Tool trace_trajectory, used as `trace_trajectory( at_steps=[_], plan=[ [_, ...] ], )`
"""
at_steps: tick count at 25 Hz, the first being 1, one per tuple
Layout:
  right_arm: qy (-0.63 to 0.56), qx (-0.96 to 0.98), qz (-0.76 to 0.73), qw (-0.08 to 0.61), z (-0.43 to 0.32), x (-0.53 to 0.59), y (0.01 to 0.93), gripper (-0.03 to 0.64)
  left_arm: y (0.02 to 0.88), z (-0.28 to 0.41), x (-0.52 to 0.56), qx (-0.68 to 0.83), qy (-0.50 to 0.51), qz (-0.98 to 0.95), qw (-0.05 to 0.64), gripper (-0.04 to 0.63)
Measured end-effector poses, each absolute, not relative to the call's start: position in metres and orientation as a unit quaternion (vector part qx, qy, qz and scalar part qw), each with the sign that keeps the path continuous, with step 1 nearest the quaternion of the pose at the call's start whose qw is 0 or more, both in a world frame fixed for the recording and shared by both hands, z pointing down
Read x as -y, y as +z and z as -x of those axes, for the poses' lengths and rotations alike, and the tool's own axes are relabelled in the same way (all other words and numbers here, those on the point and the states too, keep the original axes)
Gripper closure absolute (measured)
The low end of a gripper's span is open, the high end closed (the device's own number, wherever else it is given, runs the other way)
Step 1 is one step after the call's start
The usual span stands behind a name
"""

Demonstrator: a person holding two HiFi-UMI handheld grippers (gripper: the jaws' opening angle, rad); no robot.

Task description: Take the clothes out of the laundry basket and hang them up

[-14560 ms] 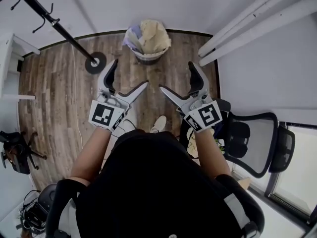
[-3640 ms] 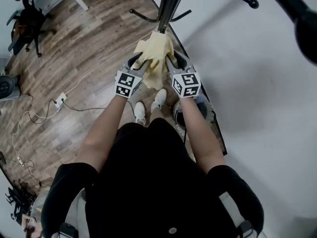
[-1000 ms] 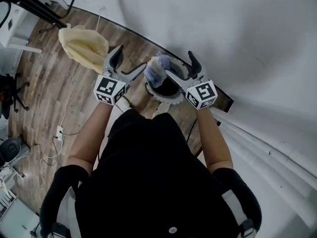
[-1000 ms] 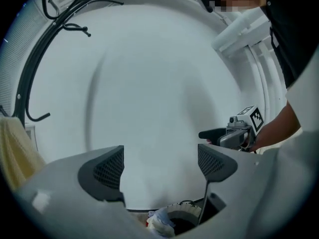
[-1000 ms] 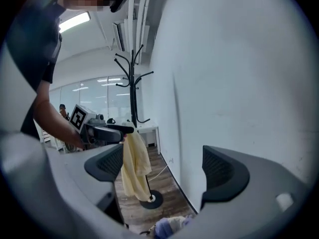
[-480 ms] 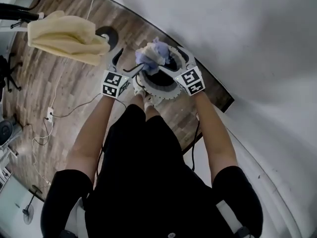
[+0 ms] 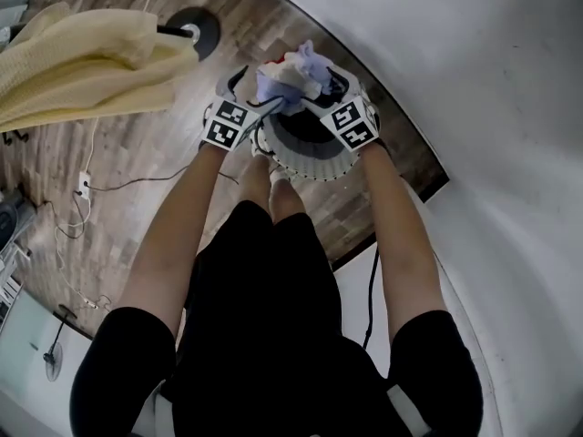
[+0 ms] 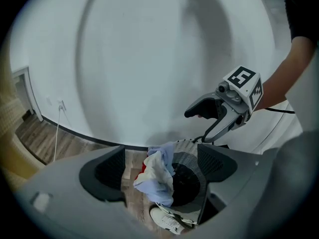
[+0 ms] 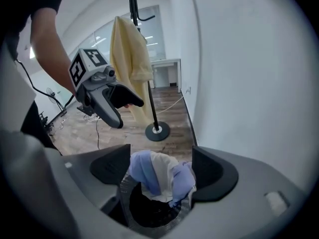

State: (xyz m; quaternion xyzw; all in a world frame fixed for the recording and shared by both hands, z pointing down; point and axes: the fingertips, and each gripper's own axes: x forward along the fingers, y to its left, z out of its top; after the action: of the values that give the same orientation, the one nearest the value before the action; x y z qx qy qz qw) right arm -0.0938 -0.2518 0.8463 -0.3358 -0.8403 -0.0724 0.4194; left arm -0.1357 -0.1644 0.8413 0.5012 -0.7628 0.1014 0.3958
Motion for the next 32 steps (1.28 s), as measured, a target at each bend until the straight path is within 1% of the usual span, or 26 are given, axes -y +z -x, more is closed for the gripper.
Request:
trace_trajectory(
  at_steps=[5, 8, 12, 18, 21, 23, 25, 27, 28, 29, 30, 32],
  plan=[
    [-0.103, 0.815, 0.343, 0.456, 0.110, 0.254, 0.917, 0.258, 0.911, 0.139, 0.169, 0.737, 0.111, -0.500, 0.442, 0.135],
    [-0.136, 0.793, 0.359, 0.473, 0.116, 0.251, 0.955, 0.270, 0.947, 0.136, 0.170, 0.709, 0.138, -0.512, 0.465, 0.170],
    [-0.163, 0.768, 0.376, 0.493, 0.116, 0.248, 0.998, 0.289, 0.981, 0.129, 0.177, 0.681, 0.154, -0.530, 0.482, 0.181],
    [-0.196, 0.747, 0.389, 0.503, 0.128, 0.244, 1.039, 0.308, 1.024, 0.137, 0.187, 0.669, 0.148, -0.524, 0.506, 0.201],
    [-0.202, 0.742, 0.390, 0.506, 0.134, 0.242, 1.054, 0.324, 1.039, 0.135, 0.193, 0.656, 0.154, -0.529, 0.516, 0.250],
    [-0.204, 0.740, 0.391, 0.508, 0.133, 0.240, 1.066, 0.331, 1.054, 0.131, 0.193, 0.648, 0.160, -0.531, 0.522, 0.269],
    [-0.210, 0.735, 0.389, 0.514, 0.133, 0.241, 1.079, 0.361, 1.070, 0.127, 0.190, 0.639, 0.166, -0.527, 0.535, 0.293],
    [-0.220, 0.732, 0.385, 0.517, 0.135, 0.246, 1.087, 0.379, 1.081, 0.126, 0.184, 0.629, 0.171, -0.521, 0.551, 0.301],
    [-0.227, 0.731, 0.383, 0.517, 0.137, 0.248, 1.089, 0.401, 1.084, 0.126, 0.182, 0.625, 0.172, -0.518, 0.558, 0.313],
    [-0.231, 0.730, 0.381, 0.518, 0.138, 0.250, 1.089, 0.435, 1.085, 0.126, 0.179, 0.621, 0.171, -0.517, 0.564, 0.336],
    [-0.233, 0.727, 0.382, 0.520, 0.139, 0.251, 1.089, 0.454, 1.085, 0.125, 0.178, 0.618, 0.166, -0.518, 0.568, 0.360],
    [-0.237, 0.722, 0.388, 0.522, 0.136, 0.250, 1.086, 0.473, 1.083, 0.119, 0.176, 0.613, 0.158, -0.523, 0.570, 0.430]
  ],
)
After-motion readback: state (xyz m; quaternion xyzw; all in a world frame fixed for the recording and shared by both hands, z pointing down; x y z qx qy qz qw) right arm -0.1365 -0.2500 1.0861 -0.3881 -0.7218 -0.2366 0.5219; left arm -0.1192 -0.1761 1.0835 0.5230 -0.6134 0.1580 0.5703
